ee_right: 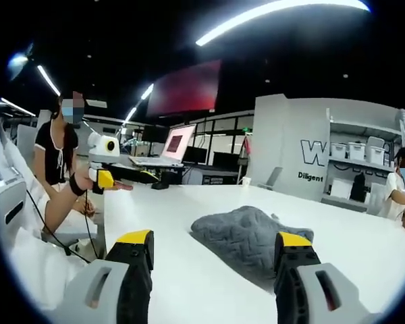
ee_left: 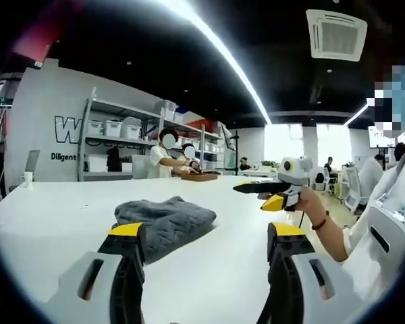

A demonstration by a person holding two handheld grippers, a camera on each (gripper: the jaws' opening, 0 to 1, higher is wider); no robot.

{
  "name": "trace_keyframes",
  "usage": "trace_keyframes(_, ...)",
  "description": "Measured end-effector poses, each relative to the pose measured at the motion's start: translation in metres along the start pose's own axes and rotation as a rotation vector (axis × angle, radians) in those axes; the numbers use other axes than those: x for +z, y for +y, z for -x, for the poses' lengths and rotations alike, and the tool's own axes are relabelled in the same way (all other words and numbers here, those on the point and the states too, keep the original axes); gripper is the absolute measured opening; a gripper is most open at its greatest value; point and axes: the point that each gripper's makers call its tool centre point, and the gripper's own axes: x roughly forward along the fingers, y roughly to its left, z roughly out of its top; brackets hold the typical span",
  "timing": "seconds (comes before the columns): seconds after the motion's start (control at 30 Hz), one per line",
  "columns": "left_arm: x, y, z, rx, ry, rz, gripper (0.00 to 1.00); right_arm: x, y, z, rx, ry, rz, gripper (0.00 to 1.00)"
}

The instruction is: Open the folded towel by lifting each exposed corner and separating the folded layers until the towel lies flat within the target outline without major curled edges

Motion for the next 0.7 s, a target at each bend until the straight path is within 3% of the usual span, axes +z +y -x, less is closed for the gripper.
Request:
trace_keyframes(0.43, 0.006, -0.001, -0.014, -0.026, 0.0, -0.021, 0.71, 0.005, -0.011, 0.003, -0.023, -0.002, 0.007, 0.71)
trace_keyframes(0.7, 0.005, 0.018, -0.02, 0.015, 0.023, -0.027, 0.71, 0.006, -0.021, 0.0, -0.05, 0.013, 0.004, 0.7)
